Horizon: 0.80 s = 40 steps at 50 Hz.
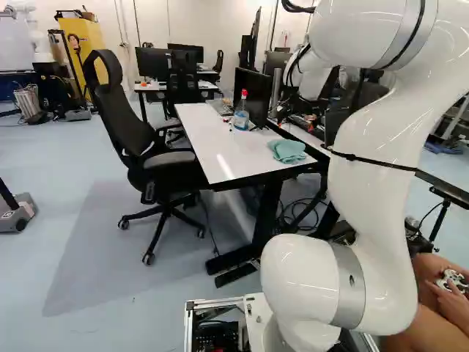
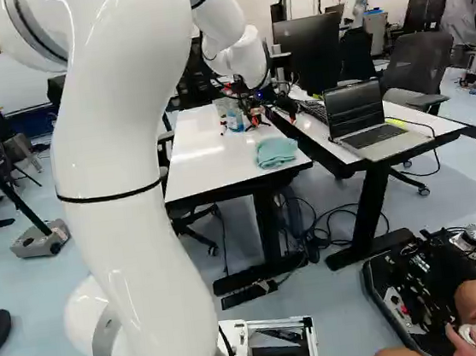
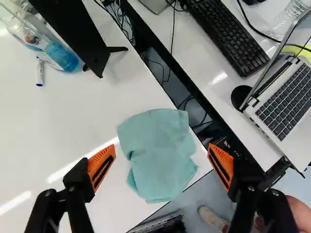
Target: Clean the table with the green towel
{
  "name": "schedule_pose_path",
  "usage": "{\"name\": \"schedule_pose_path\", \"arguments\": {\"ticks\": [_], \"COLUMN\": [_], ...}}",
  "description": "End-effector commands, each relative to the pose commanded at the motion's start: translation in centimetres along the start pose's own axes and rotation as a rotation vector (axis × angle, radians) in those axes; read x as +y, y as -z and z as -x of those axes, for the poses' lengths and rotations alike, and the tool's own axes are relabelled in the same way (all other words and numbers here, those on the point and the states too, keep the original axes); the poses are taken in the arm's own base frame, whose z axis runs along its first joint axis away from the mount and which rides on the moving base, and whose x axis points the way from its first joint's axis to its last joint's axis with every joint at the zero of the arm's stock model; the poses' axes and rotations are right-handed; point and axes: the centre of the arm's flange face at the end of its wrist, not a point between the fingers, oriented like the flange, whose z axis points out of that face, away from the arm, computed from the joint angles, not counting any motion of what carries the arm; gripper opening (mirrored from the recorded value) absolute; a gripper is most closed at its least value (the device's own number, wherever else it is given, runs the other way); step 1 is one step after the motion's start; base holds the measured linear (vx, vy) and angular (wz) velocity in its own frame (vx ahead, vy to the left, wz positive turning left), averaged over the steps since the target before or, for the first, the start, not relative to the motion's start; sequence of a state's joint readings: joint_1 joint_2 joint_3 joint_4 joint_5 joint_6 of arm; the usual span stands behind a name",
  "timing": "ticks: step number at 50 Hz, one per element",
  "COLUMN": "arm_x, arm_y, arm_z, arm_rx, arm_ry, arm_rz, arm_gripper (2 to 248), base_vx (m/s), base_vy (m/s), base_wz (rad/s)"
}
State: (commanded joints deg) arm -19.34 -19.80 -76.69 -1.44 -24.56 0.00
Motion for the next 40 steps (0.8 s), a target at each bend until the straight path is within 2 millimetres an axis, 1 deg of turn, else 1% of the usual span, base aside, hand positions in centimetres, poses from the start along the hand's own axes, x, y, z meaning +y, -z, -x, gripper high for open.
{"name": "schedule_pose_path", "arguments": {"ticks": [21,40], "arm_x": [-1.0,-2.6], "arm_y": [0.0,0.1], "arm_z": [1.4,3.8], "arm_rx": [0.032,0.084], "arm_ry": [0.012,0.032], "arm_rz": [-0.010,-0.026], "arm_gripper": [247,247], "base_vx": [0.000,0.000], "base_vy": [0.000,0.000], "base_wz": [0.000,0.000]}}
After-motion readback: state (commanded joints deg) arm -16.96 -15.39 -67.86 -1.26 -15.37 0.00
